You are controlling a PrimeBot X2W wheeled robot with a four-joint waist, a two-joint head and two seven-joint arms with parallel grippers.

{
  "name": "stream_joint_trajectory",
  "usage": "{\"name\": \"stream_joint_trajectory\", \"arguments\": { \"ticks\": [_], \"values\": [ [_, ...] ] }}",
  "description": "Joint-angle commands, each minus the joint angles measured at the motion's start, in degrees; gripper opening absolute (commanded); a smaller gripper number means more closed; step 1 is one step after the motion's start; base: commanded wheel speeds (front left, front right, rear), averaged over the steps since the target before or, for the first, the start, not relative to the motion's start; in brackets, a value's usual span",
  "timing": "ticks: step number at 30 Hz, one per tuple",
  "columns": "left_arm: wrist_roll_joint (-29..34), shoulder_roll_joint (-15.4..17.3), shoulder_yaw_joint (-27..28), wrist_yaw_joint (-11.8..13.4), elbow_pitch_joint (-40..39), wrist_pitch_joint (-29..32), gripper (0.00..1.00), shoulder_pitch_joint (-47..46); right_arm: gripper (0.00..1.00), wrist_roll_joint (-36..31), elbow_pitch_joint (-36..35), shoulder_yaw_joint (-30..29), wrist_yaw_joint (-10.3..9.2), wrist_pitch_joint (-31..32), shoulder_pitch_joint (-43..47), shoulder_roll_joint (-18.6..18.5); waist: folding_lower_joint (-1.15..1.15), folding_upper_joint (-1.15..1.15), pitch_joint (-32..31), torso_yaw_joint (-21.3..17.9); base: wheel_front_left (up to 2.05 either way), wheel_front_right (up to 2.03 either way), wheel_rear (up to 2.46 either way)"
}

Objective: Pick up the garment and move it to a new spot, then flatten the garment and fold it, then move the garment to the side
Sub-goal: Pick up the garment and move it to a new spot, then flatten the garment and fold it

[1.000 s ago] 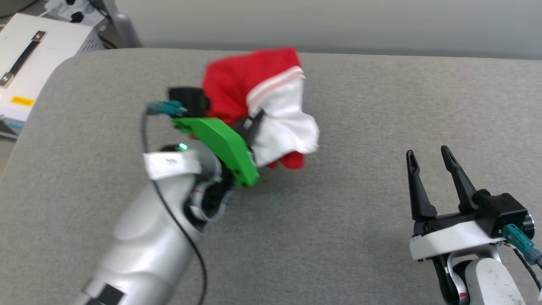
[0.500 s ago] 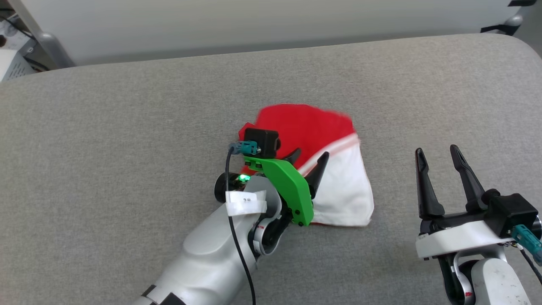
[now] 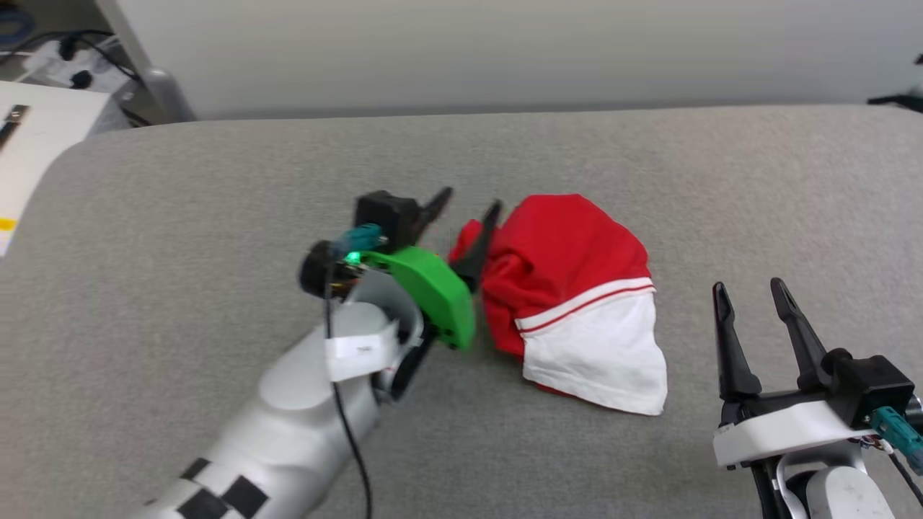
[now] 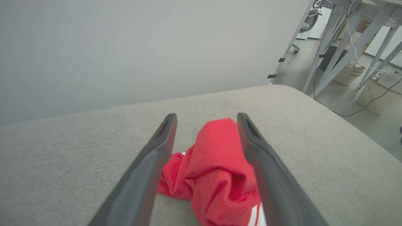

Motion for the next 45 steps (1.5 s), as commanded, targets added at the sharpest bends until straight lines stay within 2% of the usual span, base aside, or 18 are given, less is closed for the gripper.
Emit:
{"name": "stream_joint_trajectory", "arguments": {
  "ticks": [1,5,8,13,17,22,28,33,37,45],
  "values": [
    [1.3,1.9,0.7,0.0,-0.8,-0.6,1.0,-0.1,1.0,-0.2,0.1,0.0,-0.05,-0.3,0.9,-0.1,0.0,0.0,-3.2,4.0,0.0,0.0,0.0],
    [3.0,7.0,3.2,0.0,-5.1,-1.3,1.0,3.3,1.0,-0.6,0.2,0.0,-0.05,-0.3,2.1,-0.1,0.0,0.0,-4.4,6.0,0.0,0.0,0.0],
    [5.3,10.6,7.1,1.2,-10.9,-1.4,1.0,8.3,1.0,-0.8,0.1,-0.2,-0.05,-0.3,3.0,-0.1,0.0,0.0,-5.0,6.9,0.0,0.0,0.0],
    [9.2,13.0,14.1,2.9,-20.5,-1.4,1.0,20.1,1.0,-0.8,-0.2,-0.1,-0.05,-0.3,4.0,-0.1,0.0,0.0,-5.5,7.6,0.0,0.0,0.0],
    [12.1,12.4,19.9,3.7,-26.7,-1.4,1.0,28.7,1.0,-0.8,-0.2,0.0,-0.05,-0.3,4.8,-0.1,0.0,0.0,-5.6,7.8,0.0,0.0,0.0],
    [16.7,10.0,23.9,2.9,-31.0,-1.4,1.0,36.3,1.0,-0.9,0.3,-0.1,-0.05,-0.3,5.5,-0.1,0.0,0.0,-5.5,8.1,0.0,0.0,0.0],
    [19.9,6.0,27.8,1.5,-31.8,-1.4,1.0,38.8,1.0,-0.8,0.5,-0.5,-0.05,-0.3,5.9,-0.1,0.0,0.0,-5.1,8.8,0.0,0.0,0.0],
    [22.1,4.4,29.6,-0.7,-31.1,-1.4,1.0,38.3,1.0,-2.5,1.4,-0.3,-0.05,0.1,5.8,-0.1,0.0,0.0,-4.2,9.5,0.0,0.0,0.0],
    [23.3,3.3,31.3,-1.8,-30.6,-1.4,1.0,38.0,1.0,-2.9,2.6,-1.8,-0.05,5.8,5.0,-0.6,0.0,0.0,-3.1,9.9,0.0,0.0,0.0],
    [25.6,0.4,33.2,-4.2,-29.1,-1.4,1.0,37.7,1.0,-4.1,2.2,-6.8,-0.05,31.1,3.8,-0.8,0.0,0.0,-0.5,11.4,0.0,0.0,0.0]
  ]
}}
